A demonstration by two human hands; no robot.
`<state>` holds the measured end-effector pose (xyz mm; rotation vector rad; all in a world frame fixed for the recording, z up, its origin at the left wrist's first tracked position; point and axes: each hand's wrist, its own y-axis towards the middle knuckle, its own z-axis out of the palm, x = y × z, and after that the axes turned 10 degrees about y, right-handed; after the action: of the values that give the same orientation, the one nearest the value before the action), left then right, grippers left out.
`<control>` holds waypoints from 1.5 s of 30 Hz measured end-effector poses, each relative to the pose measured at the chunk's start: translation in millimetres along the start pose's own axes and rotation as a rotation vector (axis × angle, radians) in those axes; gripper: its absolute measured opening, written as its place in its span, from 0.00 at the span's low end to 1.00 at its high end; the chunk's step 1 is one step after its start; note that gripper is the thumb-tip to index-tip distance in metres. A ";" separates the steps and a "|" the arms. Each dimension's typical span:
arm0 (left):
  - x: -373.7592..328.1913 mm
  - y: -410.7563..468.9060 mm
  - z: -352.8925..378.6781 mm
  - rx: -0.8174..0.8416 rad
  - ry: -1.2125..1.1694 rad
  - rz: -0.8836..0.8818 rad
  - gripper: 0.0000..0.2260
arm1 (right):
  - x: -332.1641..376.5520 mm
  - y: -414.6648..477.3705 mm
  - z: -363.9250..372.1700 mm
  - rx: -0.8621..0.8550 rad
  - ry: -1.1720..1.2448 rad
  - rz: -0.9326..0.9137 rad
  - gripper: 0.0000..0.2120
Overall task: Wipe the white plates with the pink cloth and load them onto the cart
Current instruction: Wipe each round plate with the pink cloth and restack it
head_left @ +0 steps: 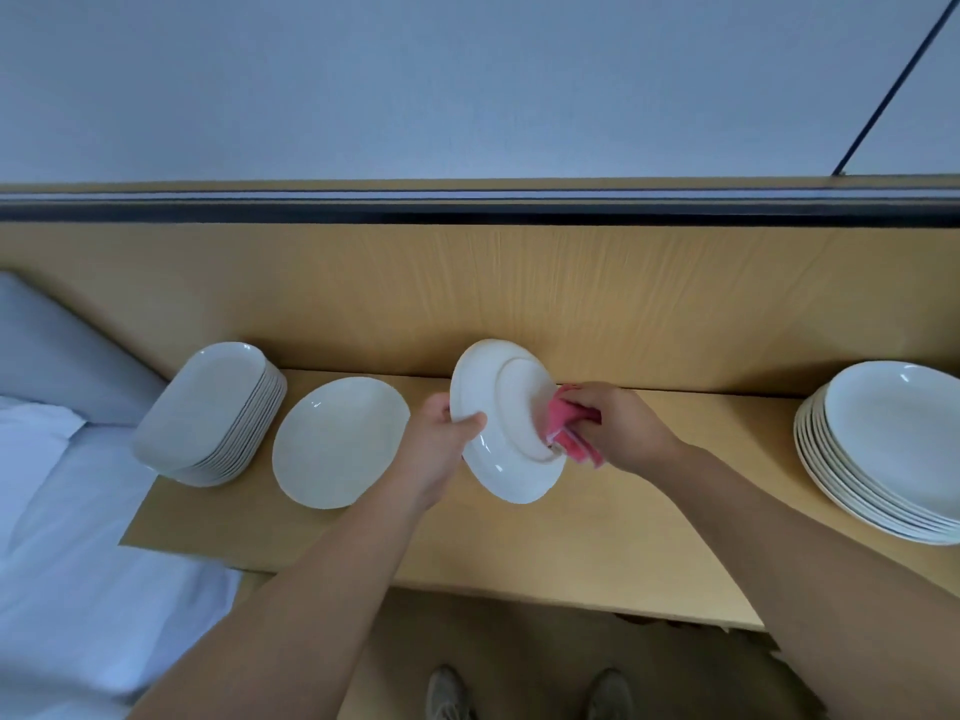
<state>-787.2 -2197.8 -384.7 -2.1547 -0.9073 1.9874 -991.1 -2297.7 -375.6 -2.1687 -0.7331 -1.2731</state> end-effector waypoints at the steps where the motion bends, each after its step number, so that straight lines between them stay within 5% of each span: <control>1: -4.8 -4.5 -4.8 -0.025 0.029 0.022 0.10 | 2.9 2.6 0.5 0.000 0.000 -0.010 0.17; 4: -14.1 -15.9 -22.1 -0.102 0.152 0.071 0.17 | 10.6 12.6 3.1 -0.016 -0.032 -0.046 0.18; 17: -7.6 -42.3 -83.3 -0.387 0.824 0.304 0.15 | 55.8 36.7 37.9 0.010 0.009 -0.146 0.10; 36: 82.1 -14.1 -114.4 -0.159 1.358 0.206 0.21 | 27.9 40.9 82.4 0.018 -0.073 -0.028 0.15; 45: 110.1 -4.7 -130.8 -0.052 1.505 0.192 0.17 | 14.4 44.0 97.6 -0.006 -0.092 0.034 0.15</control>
<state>-668.7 -2099.8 -459.5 -2.8000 -0.4110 -0.0366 -895.7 -2261.5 -411.3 -2.2473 -0.7260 -1.1669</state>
